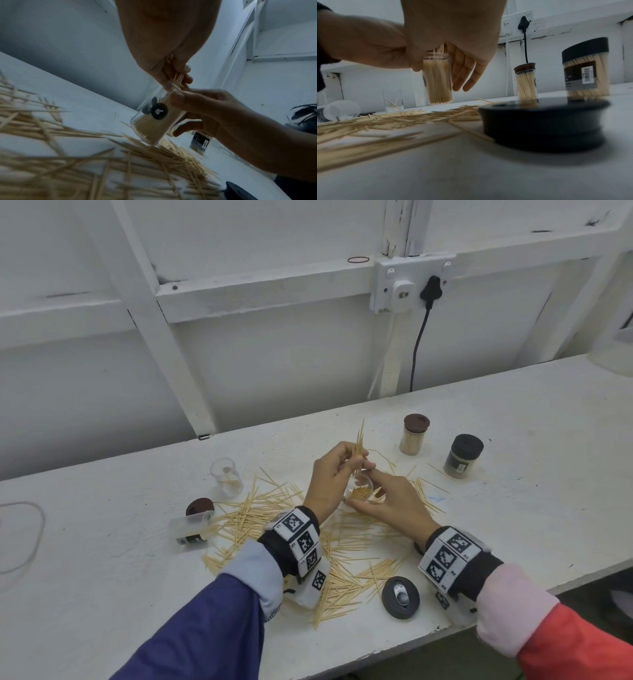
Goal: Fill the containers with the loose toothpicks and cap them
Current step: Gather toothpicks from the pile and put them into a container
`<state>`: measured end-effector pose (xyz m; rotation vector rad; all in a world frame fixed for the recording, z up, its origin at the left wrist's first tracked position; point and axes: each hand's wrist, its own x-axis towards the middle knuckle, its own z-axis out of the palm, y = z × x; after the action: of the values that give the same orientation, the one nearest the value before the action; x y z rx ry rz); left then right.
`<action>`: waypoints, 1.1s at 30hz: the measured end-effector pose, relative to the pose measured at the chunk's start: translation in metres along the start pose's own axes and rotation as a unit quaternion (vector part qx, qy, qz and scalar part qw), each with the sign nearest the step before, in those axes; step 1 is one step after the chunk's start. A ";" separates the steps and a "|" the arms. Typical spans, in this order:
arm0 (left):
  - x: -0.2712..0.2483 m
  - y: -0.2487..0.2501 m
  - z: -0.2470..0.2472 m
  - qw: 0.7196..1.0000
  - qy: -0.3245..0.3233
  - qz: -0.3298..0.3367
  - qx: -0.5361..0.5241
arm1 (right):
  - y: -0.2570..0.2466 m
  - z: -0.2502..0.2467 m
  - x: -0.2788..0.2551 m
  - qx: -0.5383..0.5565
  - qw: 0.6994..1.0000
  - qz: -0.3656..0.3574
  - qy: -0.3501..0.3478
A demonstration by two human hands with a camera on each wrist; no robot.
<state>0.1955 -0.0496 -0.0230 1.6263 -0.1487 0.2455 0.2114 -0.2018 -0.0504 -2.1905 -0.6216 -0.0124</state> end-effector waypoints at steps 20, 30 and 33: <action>-0.011 -0.013 -0.001 0.997 -0.016 -0.016 0.076 | 0.003 -0.006 0.002 0.028 0.999 0.029 0.016; -0.011 -0.019 -0.005 0.995 -0.034 -0.017 0.088 | 0.005 -0.006 0.003 -0.002 0.999 0.036 0.028; -0.010 -0.018 -0.006 0.996 -0.005 -0.016 0.082 | 0.008 -0.005 0.003 -0.022 0.997 0.046 0.066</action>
<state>0.1898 -0.0433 -0.0425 1.7919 -0.1125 0.2301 0.2188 -0.2081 -0.0525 -2.2373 -0.4507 -0.1219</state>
